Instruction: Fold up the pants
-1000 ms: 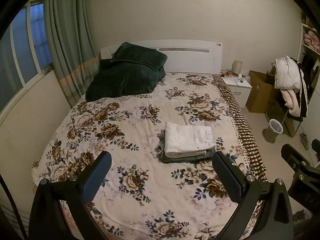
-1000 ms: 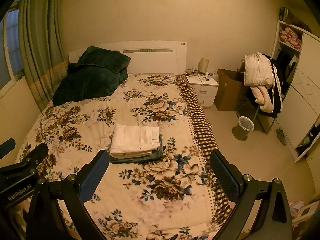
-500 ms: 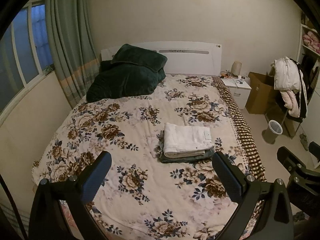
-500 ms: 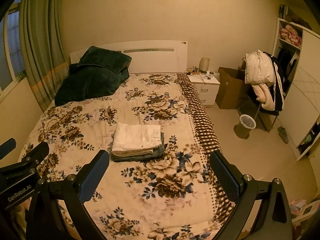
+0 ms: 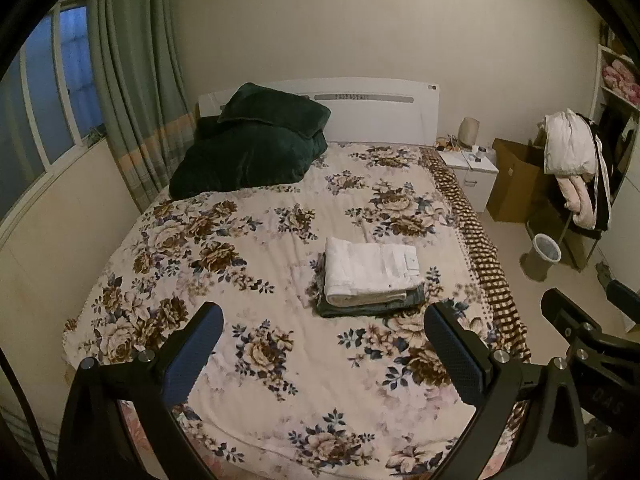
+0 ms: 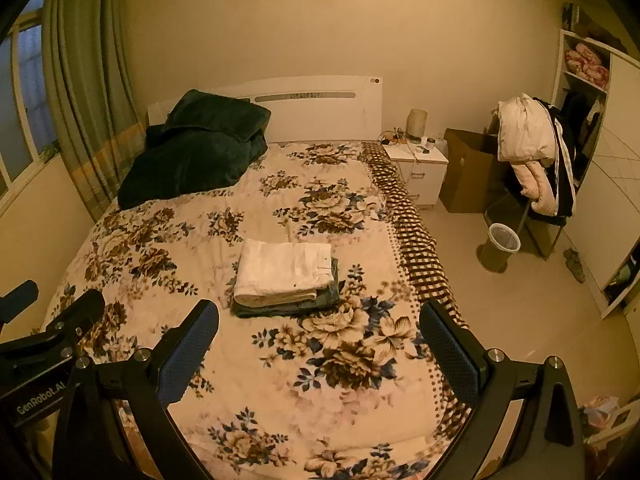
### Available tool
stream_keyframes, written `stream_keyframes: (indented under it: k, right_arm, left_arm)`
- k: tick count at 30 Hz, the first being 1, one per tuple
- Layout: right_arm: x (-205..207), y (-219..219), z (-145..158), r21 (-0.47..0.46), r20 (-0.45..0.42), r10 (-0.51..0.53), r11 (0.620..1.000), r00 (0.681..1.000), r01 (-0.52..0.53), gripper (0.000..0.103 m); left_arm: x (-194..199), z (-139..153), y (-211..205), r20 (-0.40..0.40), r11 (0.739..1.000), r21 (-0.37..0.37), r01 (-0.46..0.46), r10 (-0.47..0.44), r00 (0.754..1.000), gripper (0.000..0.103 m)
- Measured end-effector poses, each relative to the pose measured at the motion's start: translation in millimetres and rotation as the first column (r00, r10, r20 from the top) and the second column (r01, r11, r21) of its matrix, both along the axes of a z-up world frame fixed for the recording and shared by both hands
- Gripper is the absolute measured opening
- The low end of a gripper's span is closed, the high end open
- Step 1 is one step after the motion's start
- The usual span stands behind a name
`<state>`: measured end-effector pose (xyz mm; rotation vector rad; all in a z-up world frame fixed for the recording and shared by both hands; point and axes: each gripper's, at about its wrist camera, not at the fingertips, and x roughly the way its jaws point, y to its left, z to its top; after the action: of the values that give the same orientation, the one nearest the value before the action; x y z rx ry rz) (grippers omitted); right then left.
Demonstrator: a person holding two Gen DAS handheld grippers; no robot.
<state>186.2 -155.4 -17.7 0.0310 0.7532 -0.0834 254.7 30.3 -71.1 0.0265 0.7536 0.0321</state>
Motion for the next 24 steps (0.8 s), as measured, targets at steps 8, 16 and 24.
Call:
stream_keyframes:
  k: [8, 16, 24]
  right_arm:
    - [-4, 3, -7, 0.002, -0.016, 0.003, 1.0, 1.0, -0.003, 0.102]
    - [-6, 3, -10, 0.001, -0.014, 0.002, 1.0, 1.0, -0.002, 0.102]
    - [-12, 1, -17, -0.001, -0.027, 0.004, 1.0, 1.0, -0.004, 0.102]
  left_arm:
    - [-2, -3, 0, -0.013, 1.0, -0.003, 0.006, -0.006, 1.0, 0.103]
    - [-2, -6, 2, -0.018, 1.0, -0.008, 0.014, -0.015, 1.0, 0.103]
    - [-2, -11, 2, -0.028, 0.999, 0.003, 0.033, -0.033, 0.999, 0.103]
